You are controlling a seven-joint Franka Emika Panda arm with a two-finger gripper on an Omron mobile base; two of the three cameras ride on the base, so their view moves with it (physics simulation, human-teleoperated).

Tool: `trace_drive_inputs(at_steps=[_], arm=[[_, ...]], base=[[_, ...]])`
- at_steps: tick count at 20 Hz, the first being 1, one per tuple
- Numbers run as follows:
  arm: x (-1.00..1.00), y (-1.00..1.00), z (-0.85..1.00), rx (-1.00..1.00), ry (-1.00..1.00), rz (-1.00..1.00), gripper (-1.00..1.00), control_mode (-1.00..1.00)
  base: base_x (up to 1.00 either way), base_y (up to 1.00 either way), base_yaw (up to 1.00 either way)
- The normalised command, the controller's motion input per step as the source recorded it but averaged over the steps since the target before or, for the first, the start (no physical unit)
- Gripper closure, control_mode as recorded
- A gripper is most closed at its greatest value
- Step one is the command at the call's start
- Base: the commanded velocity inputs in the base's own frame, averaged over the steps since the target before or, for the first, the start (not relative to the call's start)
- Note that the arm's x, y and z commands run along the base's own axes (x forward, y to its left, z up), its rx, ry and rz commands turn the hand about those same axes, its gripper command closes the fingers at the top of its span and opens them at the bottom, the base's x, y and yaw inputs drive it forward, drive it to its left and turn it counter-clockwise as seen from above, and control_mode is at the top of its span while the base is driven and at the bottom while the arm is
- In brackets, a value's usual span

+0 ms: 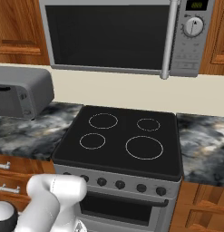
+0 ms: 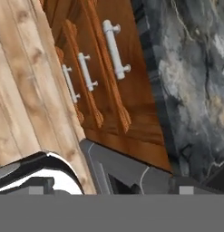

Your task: Take the pizza cutter from the drawer on the left and place it on the dining counter for cutting.

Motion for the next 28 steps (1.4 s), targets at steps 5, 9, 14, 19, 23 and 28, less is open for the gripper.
trace_drive_inputs(at_steps=[5,9,14,19,23,28], arm=[[0.02,0.56,-0.48,-0.21,-0.05,0.26,-1.0,-1.0],[0.0,0.42,-0.32,-0.19,-0.15,0.19,-1.0,-1.0],[0.12,0.32,-0.21,-0.12,-0.17,0.12,-1.0,-1.0],[0.13,0.17,-0.26,-0.07,-0.21,0.08,-1.0,-1.0],[0.16,0.0,-0.43,-0.02,-0.23,0.09,-1.0,-1.0],[0.3,0.0,-0.6,-0.01,-0.2,0.08,-1.0,-1.0]], base=[[0.0,0.0,0.0],[0.0,0.0,0.0],[0.0,0.0,0.0],[0.0,0.0,0.0],[0.0,0.0,0.0],[0.0,0.0,0.0]])
